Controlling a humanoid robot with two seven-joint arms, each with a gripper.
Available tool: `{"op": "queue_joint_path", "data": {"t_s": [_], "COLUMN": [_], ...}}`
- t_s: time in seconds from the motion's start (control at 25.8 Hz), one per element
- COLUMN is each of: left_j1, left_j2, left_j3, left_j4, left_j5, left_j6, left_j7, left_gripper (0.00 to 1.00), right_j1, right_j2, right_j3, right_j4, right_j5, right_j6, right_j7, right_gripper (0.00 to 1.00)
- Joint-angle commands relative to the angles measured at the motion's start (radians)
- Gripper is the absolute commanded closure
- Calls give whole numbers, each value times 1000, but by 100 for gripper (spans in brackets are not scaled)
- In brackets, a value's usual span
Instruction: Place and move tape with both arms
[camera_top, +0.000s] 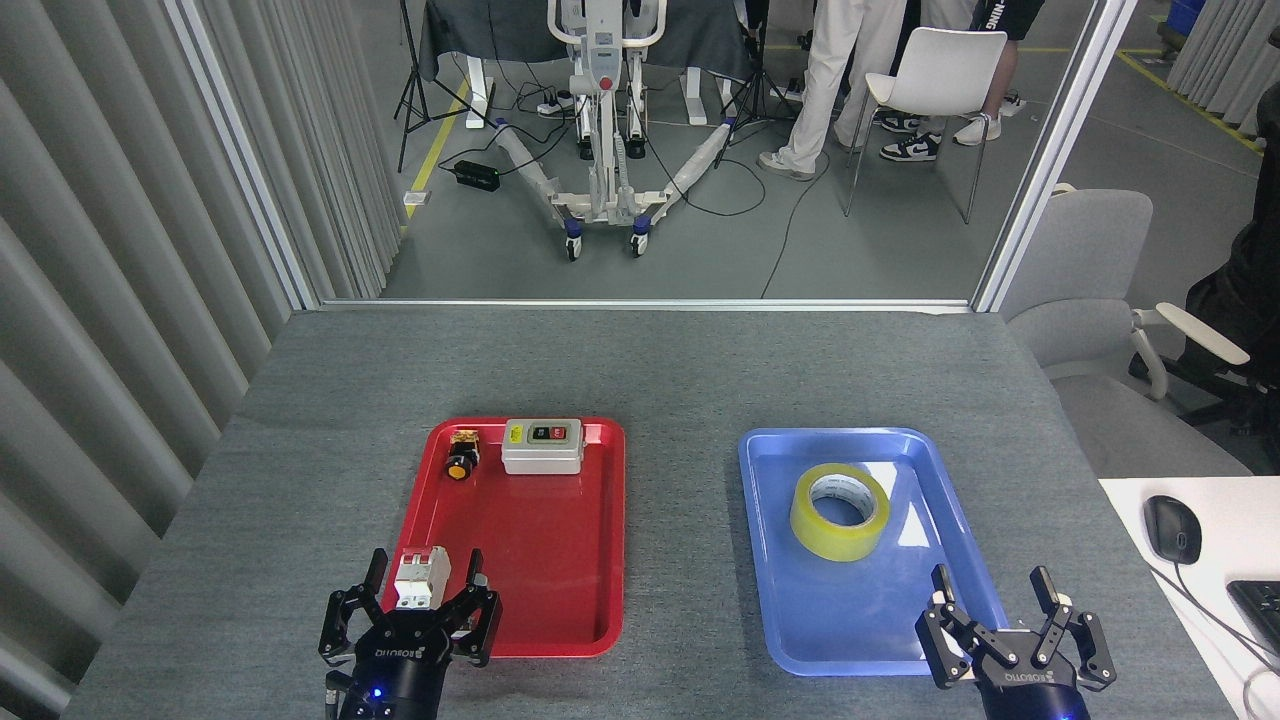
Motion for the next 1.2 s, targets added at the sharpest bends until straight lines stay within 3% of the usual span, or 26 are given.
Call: {"op": "queue_joint_path", "data": {"t_s": [0.0,1.16], "left_j1": [0,-14], "left_j2": [0,34], "left_j3": [1,3], "left_j4": [0,45], "left_j5": [0,0], "left_j6": [2,2], "left_j7": [-1,12], "left_gripper": [0,0], "right_j1": [43,37], "right_j2": [-1,-10], "right_j3": [-2,-1], "right_j4": [-24,8], "right_j5": [0,-6], "right_j6": [8,6], "right_j7": [1,1], "right_gripper": [1,1]}}
